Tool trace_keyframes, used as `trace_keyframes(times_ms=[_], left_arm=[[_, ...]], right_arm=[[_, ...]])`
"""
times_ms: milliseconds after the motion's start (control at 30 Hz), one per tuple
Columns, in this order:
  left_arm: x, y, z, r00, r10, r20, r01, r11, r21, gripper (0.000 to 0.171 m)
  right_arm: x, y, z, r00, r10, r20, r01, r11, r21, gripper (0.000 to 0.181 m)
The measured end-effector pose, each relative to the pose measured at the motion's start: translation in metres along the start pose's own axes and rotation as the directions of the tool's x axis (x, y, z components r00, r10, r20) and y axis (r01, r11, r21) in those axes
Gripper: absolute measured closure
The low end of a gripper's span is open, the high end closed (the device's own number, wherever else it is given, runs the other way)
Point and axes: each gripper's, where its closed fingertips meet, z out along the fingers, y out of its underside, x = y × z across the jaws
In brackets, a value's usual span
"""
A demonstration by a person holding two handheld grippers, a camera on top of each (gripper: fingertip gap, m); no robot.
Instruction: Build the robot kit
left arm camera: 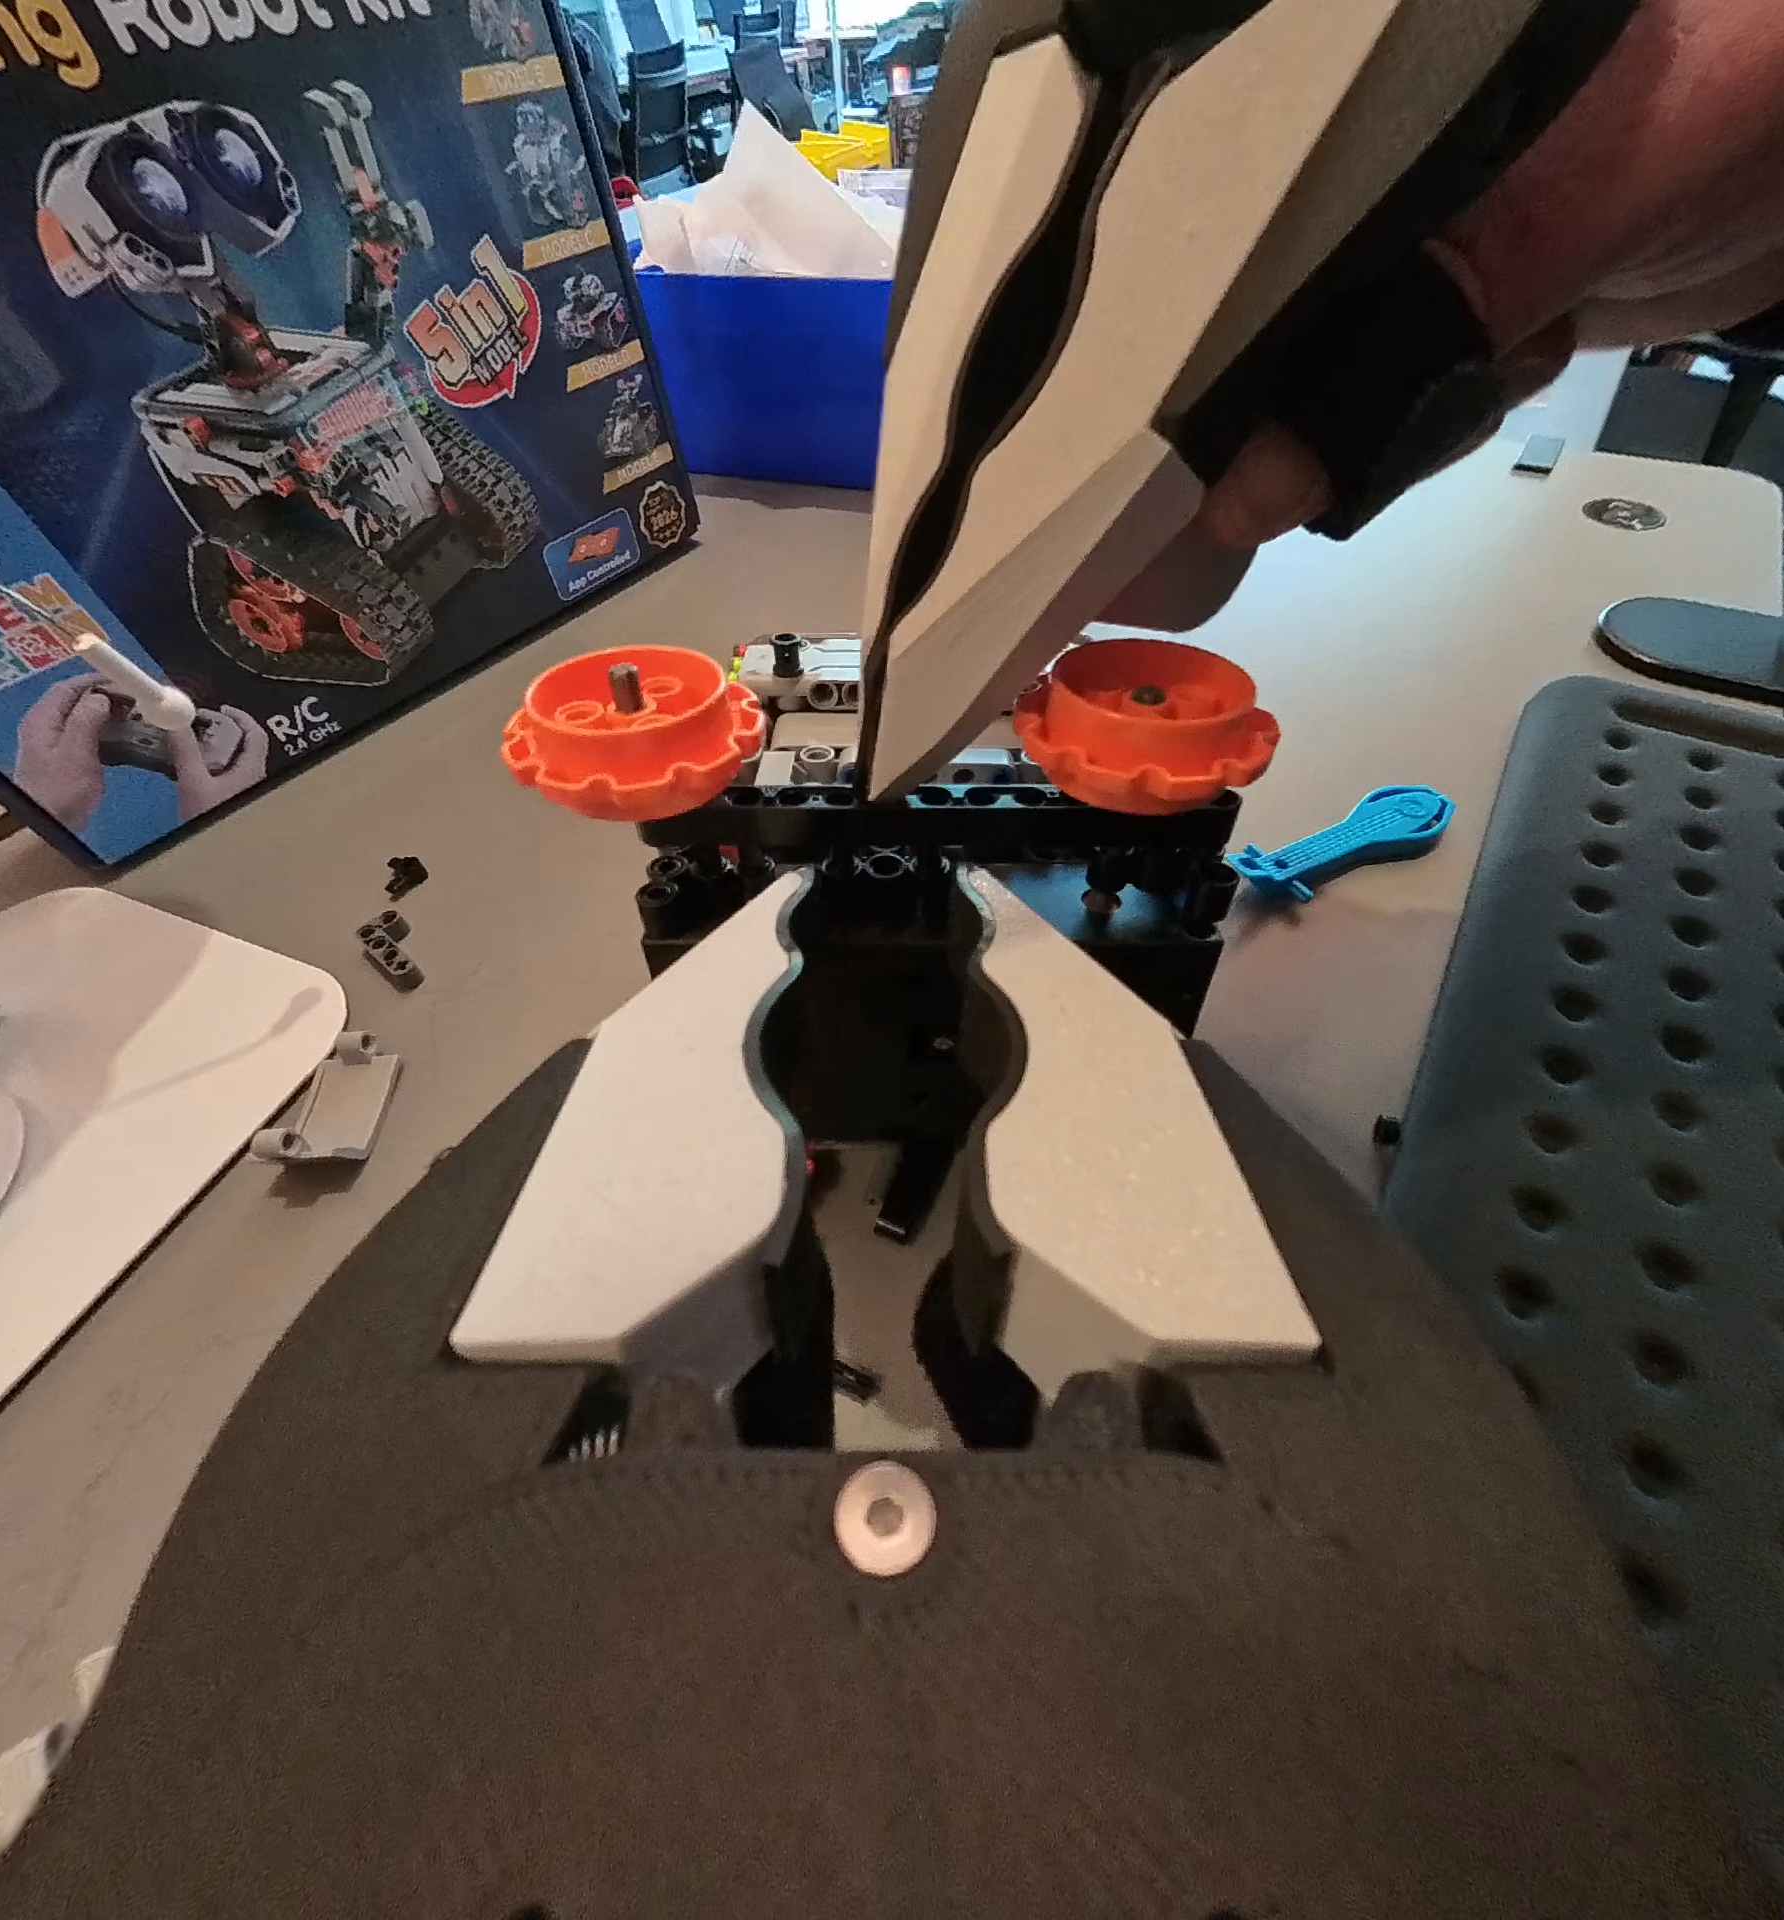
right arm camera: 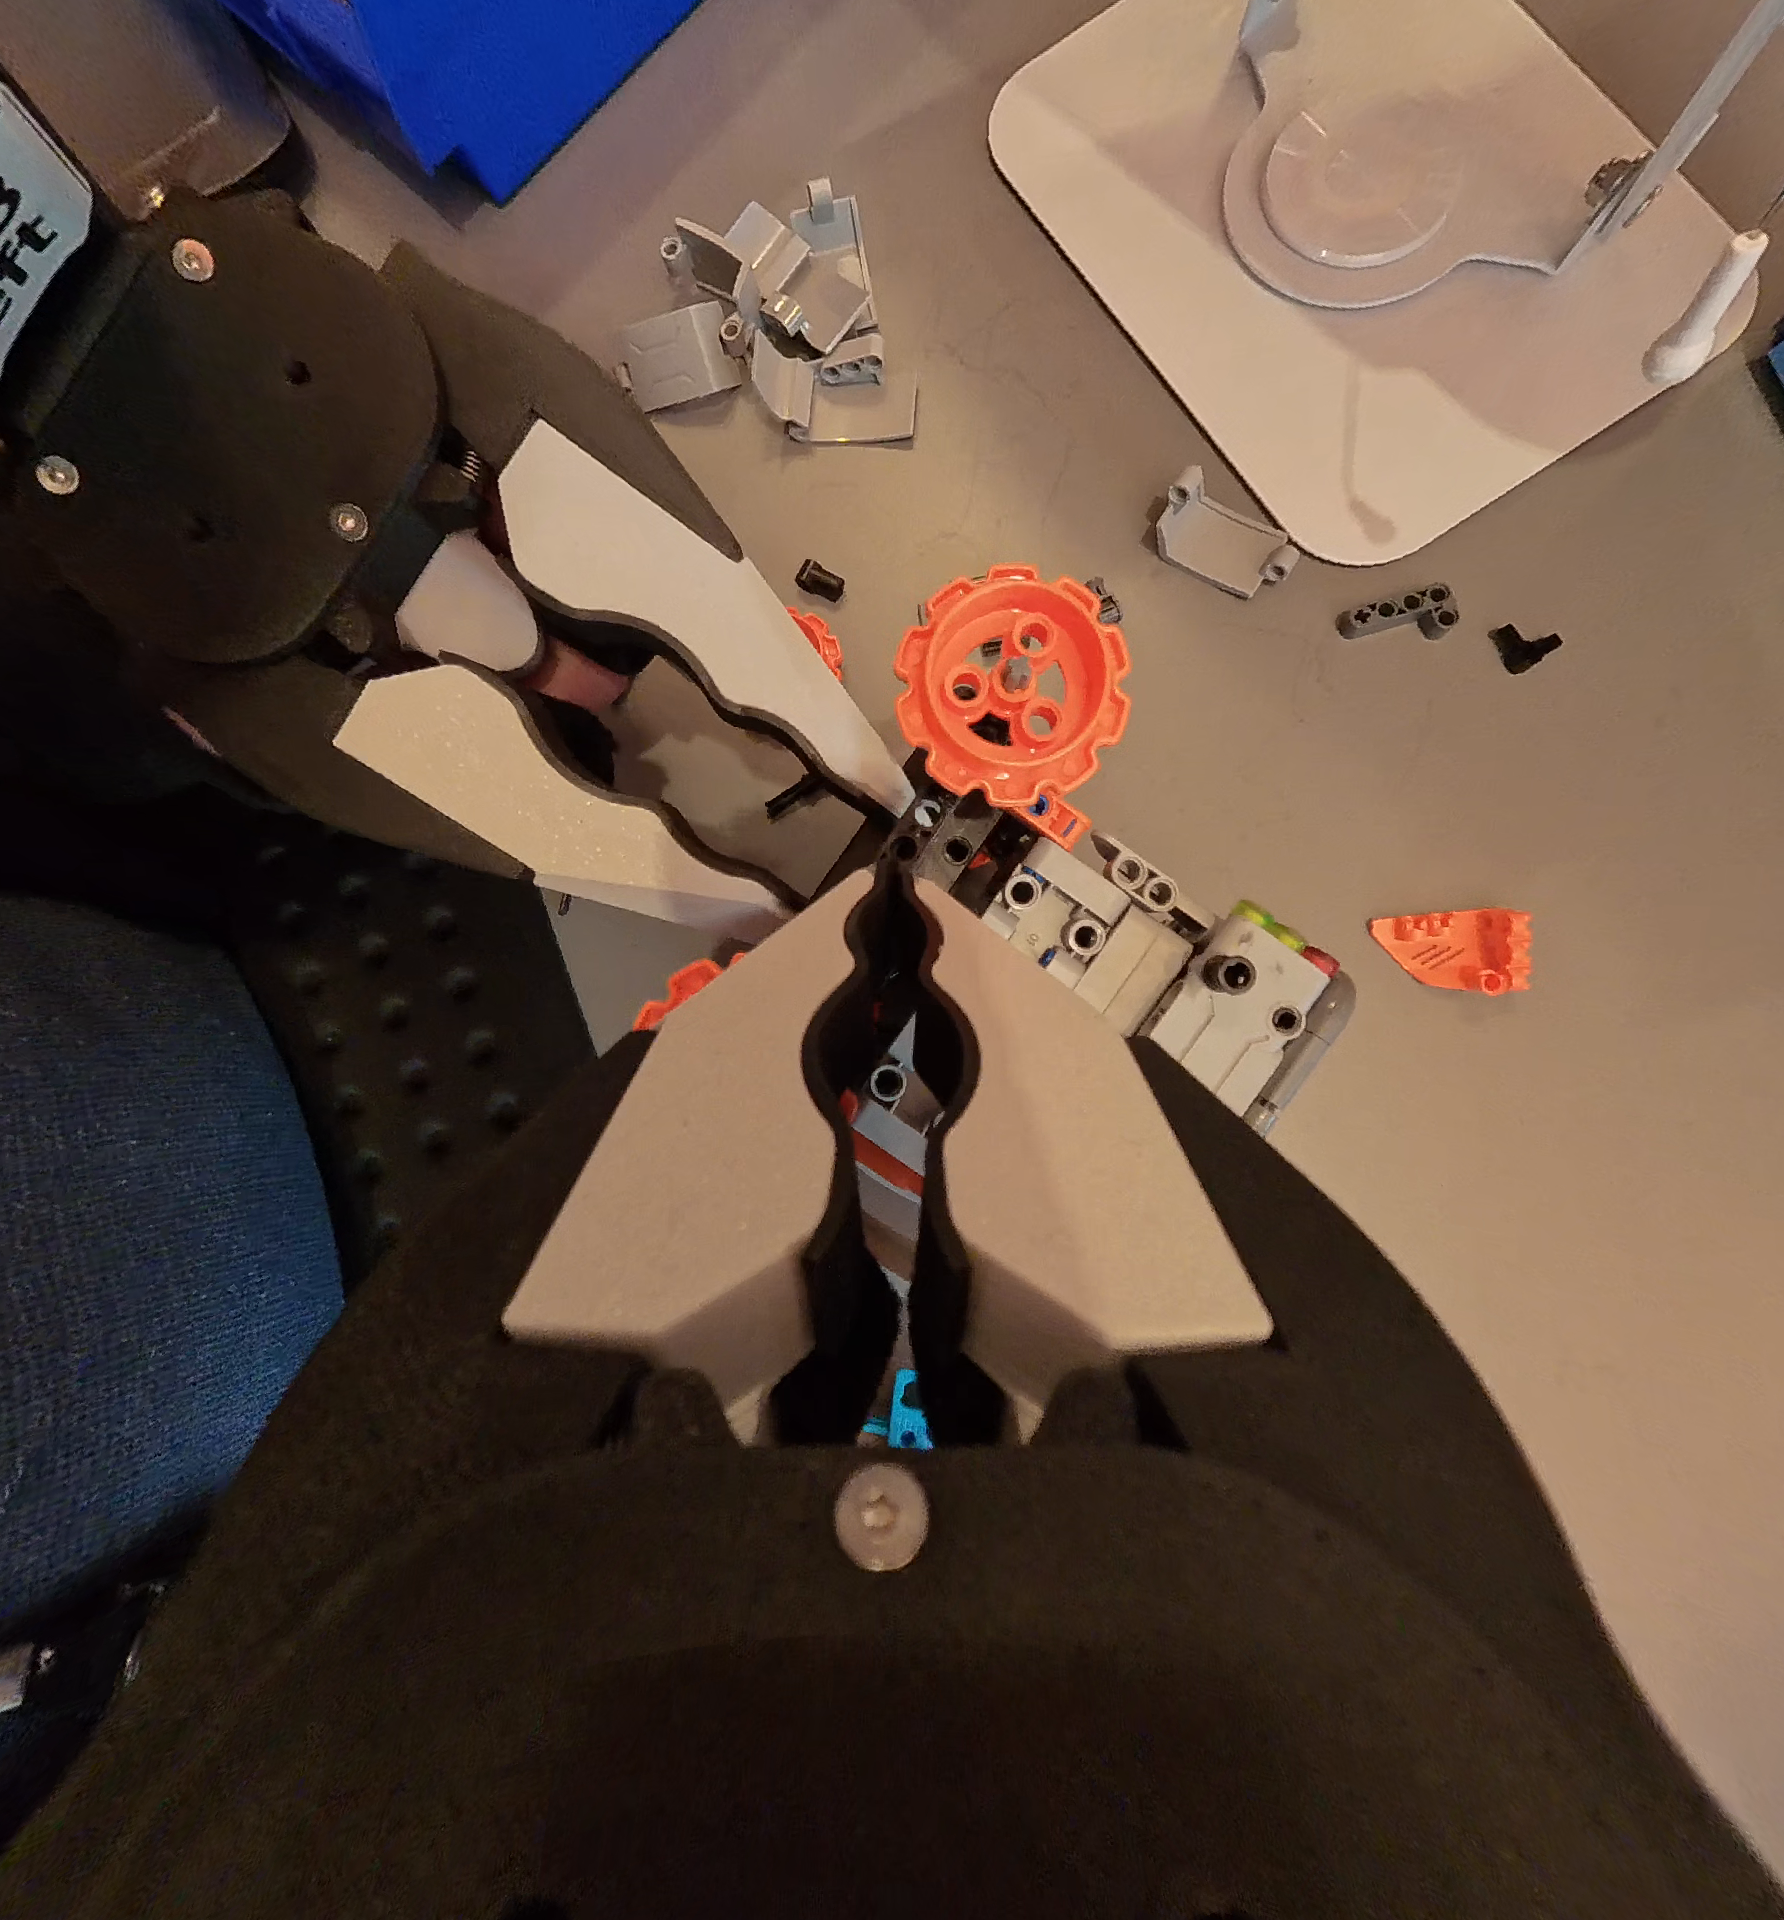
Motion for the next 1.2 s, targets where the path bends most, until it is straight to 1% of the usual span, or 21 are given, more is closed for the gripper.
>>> trace_keyframes(times_ms=[267, 433, 600, 767, 900, 1000, 1200], left_arm=[[0.0, -0.002, 0.0, 0.999, 0.039, -0.005, -0.039, 0.999, -0.024, 0.152], [0.0, -0.003, -0.001, 0.997, 0.081, -0.007, -0.081, 0.996, -0.042, 0.153], [-0.005, -0.005, -0.002, 0.999, 0.043, -0.004, -0.043, 0.999, -0.002, 0.151], [-0.004, -0.005, -0.002, 0.999, 0.018, -0.029, -0.017, 1.0, 0.012, 0.151], [-0.006, -0.01, -0.003, 0.999, 0.03, -0.029, -0.029, 0.999, 0.034, 0.151], [-0.006, -0.013, -0.003, 0.999, 0.042, -0.026, -0.041, 0.998, 0.038, 0.151], [-0.008, -0.015, -0.005, 0.999, 0.052, -0.015, -0.052, 0.998, 0.048, 0.151]], right_arm=[[-0.001, 0.0, 0.0, 0.998, -0.053, -0.038, 0.052, 0.998, -0.045, 0.181], [0.0, -0.001, 0.001, 0.999, -0.049, -0.024, 0.048, 0.998, -0.05, 0.181], [0.002, -0.005, 0.0, 1.0, 0.0, 0.009, 0.0, 1.0, 0.02, 0.181], [0.001, -0.006, -0.002, 0.994, 0.068, 0.087, -0.074, 0.995, 0.072, 0.181], [0.003, -0.01, -0.006, 0.981, 0.129, 0.146, -0.148, 0.981, 0.127, 0.181], [0.003, -0.011, -0.008, 0.973, 0.156, 0.171, -0.181, 0.973, 0.146, 0.181], [0.005, -0.014, -0.011, 0.942, 0.241, 0.233, -0.289, 0.935, 0.204, 0.181]])
